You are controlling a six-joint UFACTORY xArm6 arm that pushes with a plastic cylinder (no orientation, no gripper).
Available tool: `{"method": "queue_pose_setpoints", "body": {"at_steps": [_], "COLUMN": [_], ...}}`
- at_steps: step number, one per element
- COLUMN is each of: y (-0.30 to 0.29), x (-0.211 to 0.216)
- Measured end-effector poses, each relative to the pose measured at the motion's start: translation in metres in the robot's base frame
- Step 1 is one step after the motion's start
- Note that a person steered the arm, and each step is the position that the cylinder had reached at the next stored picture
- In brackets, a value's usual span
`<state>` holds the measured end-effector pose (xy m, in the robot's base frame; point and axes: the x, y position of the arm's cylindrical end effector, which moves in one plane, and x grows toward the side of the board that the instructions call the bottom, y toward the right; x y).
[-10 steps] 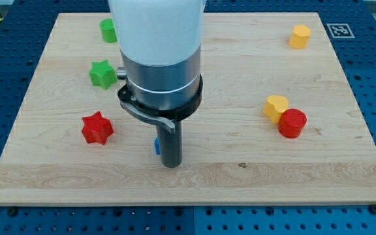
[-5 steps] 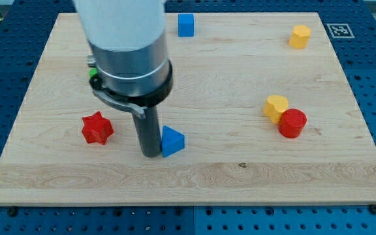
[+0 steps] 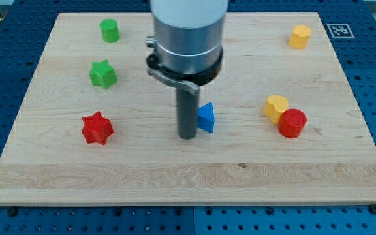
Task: Slide blue triangle between red circle and yellow heart
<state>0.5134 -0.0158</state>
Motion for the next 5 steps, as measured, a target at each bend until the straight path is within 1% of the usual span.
{"method": "queue_pose_setpoints", "body": {"at_steps": [1,2,3,4,5], "y": [-0.011,0.01,0.064,0.124,0.166], "x": [-0.02,-0.024,-0.013,-0.017,-0.026]}}
